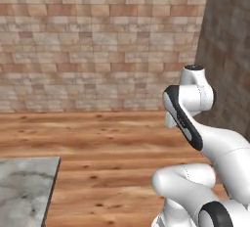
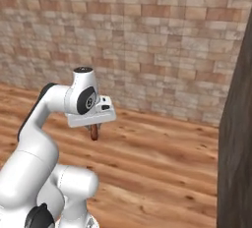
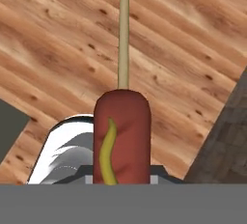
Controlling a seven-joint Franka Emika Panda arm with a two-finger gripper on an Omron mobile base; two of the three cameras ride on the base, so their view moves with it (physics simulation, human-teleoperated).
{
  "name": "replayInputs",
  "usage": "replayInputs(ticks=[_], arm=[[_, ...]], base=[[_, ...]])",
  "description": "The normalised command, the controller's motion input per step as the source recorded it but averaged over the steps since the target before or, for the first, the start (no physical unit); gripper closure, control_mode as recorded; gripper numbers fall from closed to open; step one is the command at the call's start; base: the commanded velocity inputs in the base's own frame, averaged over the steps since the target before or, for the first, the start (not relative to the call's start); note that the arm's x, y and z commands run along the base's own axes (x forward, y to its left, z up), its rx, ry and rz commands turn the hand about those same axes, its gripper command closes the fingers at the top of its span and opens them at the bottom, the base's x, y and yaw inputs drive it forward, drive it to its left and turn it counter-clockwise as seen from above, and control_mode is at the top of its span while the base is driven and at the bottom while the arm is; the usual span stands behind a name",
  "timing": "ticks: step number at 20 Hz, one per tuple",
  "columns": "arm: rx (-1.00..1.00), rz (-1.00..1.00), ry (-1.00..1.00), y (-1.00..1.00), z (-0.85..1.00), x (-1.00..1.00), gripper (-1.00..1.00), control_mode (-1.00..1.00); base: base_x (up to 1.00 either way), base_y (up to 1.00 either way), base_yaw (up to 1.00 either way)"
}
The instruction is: Place the cold items (sweet potato and tangerine) from the fridge in one tupperware on the dining counter. Place the warm items (kebab skewer and hot dog) in the stove area in another tupperware.
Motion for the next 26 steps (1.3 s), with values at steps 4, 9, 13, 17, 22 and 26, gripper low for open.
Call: replayInputs(ticks=[4,9,13,17,22,26], arm=[[0.0,0.0,0.0,0.0,0.0,0.0,1.0,1.0],[0.0,0.0,0.0,0.0,0.0,0.0,1.0,1.0],[0.0,0.0,0.0,0.0,0.0,0.0,1.0,1.0],[0.0,0.0,0.0,0.0,0.0,0.0,1.0,1.0],[0.0,0.0,0.0,0.0,0.0,0.0,1.0,1.0],[0.0,0.0,0.0,0.0,0.0,0.0,1.0,1.0]], base=[[1.0,-0.12,0.39],[1.0,-0.11,0.53],[1.0,-0.31,0.58],[1.0,-0.31,0.65],[1.0,-0.3,0.66],[1.0,-0.28,0.63]])
